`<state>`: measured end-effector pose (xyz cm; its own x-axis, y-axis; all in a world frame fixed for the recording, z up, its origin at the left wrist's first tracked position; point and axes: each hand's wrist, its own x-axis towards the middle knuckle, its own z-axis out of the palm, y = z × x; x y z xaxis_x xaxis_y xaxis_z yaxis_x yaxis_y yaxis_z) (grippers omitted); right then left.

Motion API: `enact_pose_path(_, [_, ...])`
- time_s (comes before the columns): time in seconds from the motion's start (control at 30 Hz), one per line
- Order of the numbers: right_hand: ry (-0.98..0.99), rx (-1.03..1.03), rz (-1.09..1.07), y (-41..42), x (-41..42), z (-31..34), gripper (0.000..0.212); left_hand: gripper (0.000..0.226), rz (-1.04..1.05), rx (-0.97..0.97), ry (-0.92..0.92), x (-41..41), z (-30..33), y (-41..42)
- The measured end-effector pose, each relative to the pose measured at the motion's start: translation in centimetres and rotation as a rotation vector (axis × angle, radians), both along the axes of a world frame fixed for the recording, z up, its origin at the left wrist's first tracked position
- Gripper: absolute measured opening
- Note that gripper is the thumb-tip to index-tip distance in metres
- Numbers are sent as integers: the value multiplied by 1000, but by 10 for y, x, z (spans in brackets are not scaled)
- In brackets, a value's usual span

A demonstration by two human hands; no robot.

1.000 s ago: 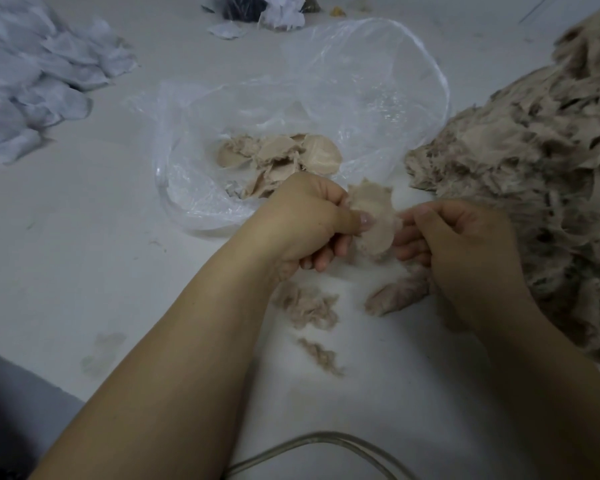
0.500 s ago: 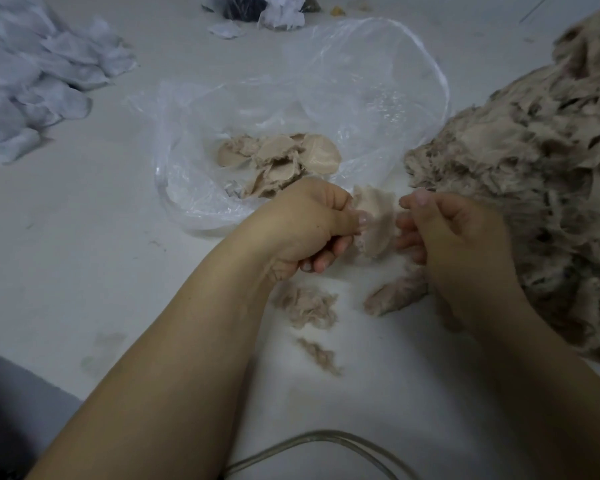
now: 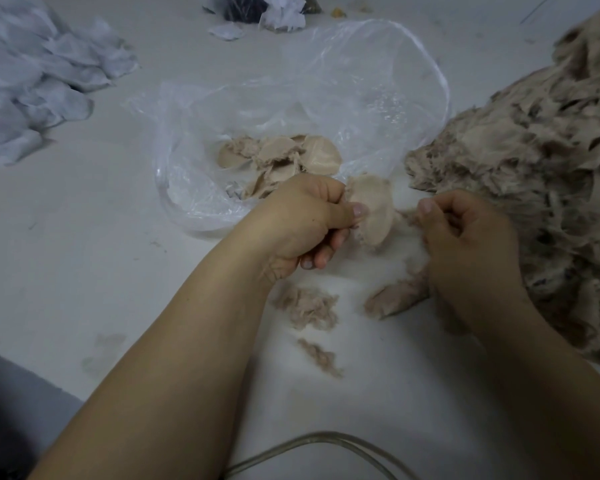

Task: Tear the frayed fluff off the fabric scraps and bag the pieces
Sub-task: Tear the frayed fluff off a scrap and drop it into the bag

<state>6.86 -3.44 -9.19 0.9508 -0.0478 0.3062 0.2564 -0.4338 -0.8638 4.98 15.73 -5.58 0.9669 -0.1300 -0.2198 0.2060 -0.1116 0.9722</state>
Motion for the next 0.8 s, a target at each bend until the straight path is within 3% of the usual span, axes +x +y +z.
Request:
enact_pose_path(0.1, [16,27,161,10,-7,2,8,36,37,-20,-23,1,-1,1])
enact_pose_path(0.3, [50,120,110,11,-6,2,30,35,-89,-6,-24,0,-3,1])
enact_pose_path(0.4, [83,105,173,11,-7,-3,14,33,-132,3,-12,0,-2,1])
enact_pose_path(0.53, [78,81,106,6,-4,-2,11,34,95,-149,-10,3,-1,1])
enact_pose_path(0.6, [98,1,211,2,-2,5,7,33,282,-327,-14,6,0,0])
enact_pose_path(0.67, [158,-191,383,-5,-3,14,20,42,380,-434,-7,8,2,-2])
enact_pose_path(0.73, [232,-463,506,-12,-3,21,37,48,365,-419,18,8,3,-4])
enact_pose_path(0.8, [254,-661,549,-16,-3,22,43,39,250,-318,37,5,1,-6])
